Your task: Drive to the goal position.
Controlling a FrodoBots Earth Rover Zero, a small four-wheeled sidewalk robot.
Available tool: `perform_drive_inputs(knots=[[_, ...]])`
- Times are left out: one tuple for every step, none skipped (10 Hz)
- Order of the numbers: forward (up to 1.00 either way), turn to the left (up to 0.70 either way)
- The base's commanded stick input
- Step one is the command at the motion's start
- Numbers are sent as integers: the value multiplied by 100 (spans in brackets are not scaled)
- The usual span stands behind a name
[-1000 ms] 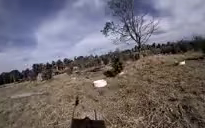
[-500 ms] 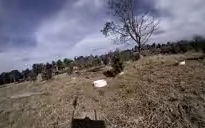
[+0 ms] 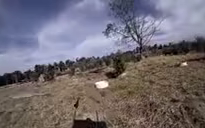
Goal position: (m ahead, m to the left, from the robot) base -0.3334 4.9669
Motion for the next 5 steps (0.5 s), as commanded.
perform_drive_inputs(knots=[[70, 27], [70, 27], [70, 27], [70, 27], [70, 27]])
